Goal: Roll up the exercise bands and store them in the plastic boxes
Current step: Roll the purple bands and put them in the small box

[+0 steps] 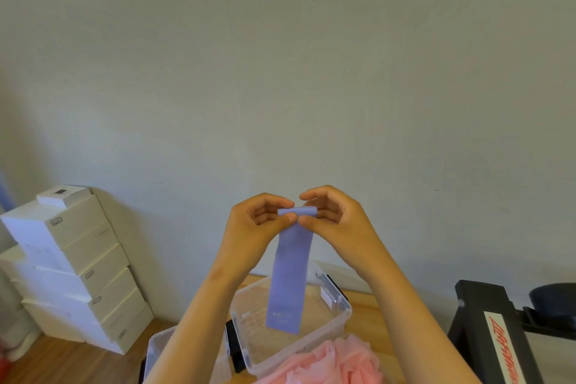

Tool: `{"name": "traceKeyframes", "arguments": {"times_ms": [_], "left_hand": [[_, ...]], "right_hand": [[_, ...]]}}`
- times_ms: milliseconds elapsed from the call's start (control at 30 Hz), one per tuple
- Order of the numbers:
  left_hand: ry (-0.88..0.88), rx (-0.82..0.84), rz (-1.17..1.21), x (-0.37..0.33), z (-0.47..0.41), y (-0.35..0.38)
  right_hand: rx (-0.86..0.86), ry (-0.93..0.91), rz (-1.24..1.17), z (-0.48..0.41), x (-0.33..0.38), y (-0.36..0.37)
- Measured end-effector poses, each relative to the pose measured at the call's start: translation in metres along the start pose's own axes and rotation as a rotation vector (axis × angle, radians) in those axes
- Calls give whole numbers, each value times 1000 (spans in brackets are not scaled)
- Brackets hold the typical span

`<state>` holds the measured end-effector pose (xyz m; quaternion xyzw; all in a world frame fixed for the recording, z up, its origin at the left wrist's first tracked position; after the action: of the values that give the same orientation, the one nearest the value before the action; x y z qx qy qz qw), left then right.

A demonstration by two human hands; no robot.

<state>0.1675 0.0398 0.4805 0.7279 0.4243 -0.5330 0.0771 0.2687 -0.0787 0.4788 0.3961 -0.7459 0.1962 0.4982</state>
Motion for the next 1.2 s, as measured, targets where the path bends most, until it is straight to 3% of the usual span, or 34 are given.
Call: {"name": "traceKeyframes", "arguments": {"times_ms": [400,600,767,1200], "left_hand": [[-73,13,34,8,2,7],[-94,-156,119,11,4,10],[-147,-271,233,10,12,26],[-92,-316,132,5,15,44]], "right_hand": [[-55,-58,27,2,-2,0],[-316,-59,-148,10,-14,-3],[-381,-139,-84,14,-11,2],[-420,-319,247,19,-15,5]]}}
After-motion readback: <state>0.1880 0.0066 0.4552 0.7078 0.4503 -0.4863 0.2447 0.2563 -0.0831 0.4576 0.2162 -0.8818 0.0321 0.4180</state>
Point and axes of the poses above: each hand's wrist, its own z-axis away from the middle knuckle, its own y-axis out of the palm, x = y × z, the point moved 5 cm from there along -z, towards the middle knuckle, and after that the axes turned 14 degrees about -z, right-handed, at the moved point
